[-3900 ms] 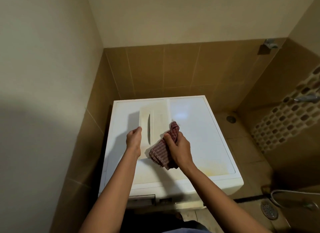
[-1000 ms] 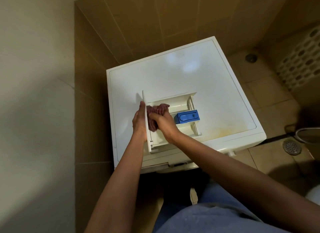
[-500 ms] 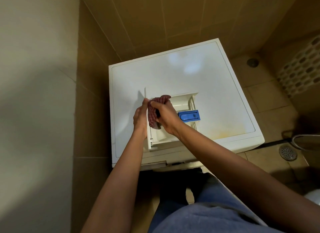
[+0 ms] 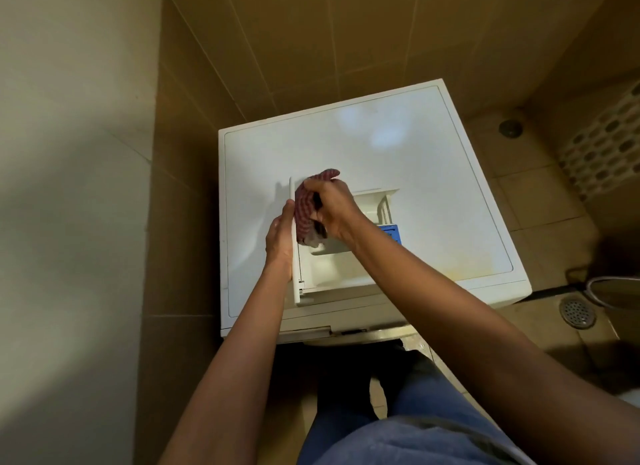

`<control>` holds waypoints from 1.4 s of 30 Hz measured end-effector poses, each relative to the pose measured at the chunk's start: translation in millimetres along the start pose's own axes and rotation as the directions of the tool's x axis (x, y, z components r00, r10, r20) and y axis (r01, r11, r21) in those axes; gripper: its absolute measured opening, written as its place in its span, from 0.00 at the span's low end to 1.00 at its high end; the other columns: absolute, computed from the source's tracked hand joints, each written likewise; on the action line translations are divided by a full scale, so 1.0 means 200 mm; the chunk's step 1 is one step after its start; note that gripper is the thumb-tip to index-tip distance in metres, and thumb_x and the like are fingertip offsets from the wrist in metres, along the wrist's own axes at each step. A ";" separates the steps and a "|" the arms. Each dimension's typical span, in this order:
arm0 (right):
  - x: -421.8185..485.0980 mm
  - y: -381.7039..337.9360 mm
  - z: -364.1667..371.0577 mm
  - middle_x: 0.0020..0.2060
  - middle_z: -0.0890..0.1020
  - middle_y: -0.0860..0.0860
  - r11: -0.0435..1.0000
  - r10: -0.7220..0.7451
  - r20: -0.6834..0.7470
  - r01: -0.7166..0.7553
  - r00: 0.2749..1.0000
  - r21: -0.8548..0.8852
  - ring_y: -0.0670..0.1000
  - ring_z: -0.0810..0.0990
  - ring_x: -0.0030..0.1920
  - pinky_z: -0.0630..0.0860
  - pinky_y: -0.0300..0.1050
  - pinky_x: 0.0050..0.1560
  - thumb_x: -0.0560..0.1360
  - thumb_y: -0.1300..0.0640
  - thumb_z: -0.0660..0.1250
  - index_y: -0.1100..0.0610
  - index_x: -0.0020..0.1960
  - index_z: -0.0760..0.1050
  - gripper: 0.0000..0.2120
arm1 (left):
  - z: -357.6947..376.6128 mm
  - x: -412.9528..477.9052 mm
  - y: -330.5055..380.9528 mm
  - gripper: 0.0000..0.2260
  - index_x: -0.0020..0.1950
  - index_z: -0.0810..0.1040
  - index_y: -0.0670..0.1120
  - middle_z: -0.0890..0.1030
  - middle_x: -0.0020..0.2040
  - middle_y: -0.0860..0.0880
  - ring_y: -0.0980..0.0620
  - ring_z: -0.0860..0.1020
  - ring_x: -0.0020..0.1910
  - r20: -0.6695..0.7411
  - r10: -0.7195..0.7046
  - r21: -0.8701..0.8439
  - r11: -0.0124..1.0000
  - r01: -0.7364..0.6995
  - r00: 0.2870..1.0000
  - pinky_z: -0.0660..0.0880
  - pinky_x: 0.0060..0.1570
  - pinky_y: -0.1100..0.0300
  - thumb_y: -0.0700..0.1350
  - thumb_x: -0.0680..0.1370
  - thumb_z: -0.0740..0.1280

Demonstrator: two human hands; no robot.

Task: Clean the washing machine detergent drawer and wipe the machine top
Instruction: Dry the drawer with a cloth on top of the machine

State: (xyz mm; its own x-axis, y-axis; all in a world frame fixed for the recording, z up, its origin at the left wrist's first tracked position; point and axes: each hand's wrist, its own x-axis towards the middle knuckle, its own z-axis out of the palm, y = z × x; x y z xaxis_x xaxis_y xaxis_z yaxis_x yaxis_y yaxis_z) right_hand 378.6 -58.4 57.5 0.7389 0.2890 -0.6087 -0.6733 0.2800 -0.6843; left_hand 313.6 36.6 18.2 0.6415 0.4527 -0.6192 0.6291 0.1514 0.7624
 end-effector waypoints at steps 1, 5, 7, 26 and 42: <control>0.03 -0.02 0.00 0.38 0.76 0.58 1.000 0.007 -0.020 -0.007 1.000 -0.015 0.54 0.77 0.40 0.77 0.48 0.41 0.74 0.65 0.63 0.62 0.45 0.74 0.01 | 0.00 0.00 0.00 0.33 0.57 0.79 0.54 0.83 0.51 0.50 0.51 0.81 0.51 -0.003 -0.005 0.004 1.000 0.005 1.000 0.77 0.55 0.54 0.76 0.65 0.61; 0.02 0.06 0.01 0.43 0.81 0.56 0.999 0.009 -0.054 -0.012 0.999 -0.053 0.53 0.81 0.44 0.78 0.46 0.40 0.71 0.57 0.65 0.61 0.51 0.76 0.10 | 0.00 0.00 0.00 0.26 0.52 0.79 0.56 0.83 0.50 0.50 0.50 0.81 0.51 -0.013 -0.007 -0.016 1.000 0.007 1.000 0.78 0.55 0.53 0.74 0.67 0.63; -0.06 0.15 -0.02 0.46 0.83 0.54 0.985 -0.004 -0.039 -0.003 0.999 -0.174 0.54 0.82 0.47 0.80 0.52 0.49 0.69 0.53 0.65 0.57 0.51 0.76 0.12 | 0.00 0.01 0.00 0.29 0.53 0.80 0.56 0.83 0.53 0.49 0.49 0.81 0.53 -0.014 -0.030 -0.055 0.998 0.029 0.999 0.78 0.57 0.50 0.75 0.63 0.65; 0.12 -0.10 0.11 0.41 0.77 0.57 0.952 0.008 -0.005 -0.009 1.000 -0.307 0.55 0.78 0.41 0.74 0.45 0.35 0.72 0.56 0.61 0.63 0.57 0.70 0.16 | -0.03 0.02 0.00 0.35 0.62 0.78 0.58 0.81 0.59 0.54 0.49 0.79 0.58 0.040 -0.045 -0.008 0.999 0.046 0.998 0.73 0.64 0.49 0.77 0.63 0.62; -0.29 0.16 -0.30 0.50 0.80 0.57 0.967 -0.023 0.088 0.045 0.996 -0.251 0.58 0.79 0.54 0.78 0.55 0.53 0.78 0.61 0.59 0.58 0.52 0.72 0.05 | -0.04 0.04 0.08 0.34 0.73 0.69 0.52 0.74 0.67 0.46 0.42 0.72 0.65 0.077 0.003 0.266 0.964 -0.024 0.997 0.68 0.65 0.45 0.71 0.74 0.50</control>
State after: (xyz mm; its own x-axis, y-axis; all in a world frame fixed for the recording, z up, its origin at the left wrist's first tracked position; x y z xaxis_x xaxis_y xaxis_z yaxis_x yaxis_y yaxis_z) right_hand 316.1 -121.2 47.7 0.7489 0.3618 -0.5552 -0.6113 0.0537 -0.7896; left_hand 325.1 49.7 26.0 0.6757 0.3839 -0.6293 0.7076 -0.0986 0.6997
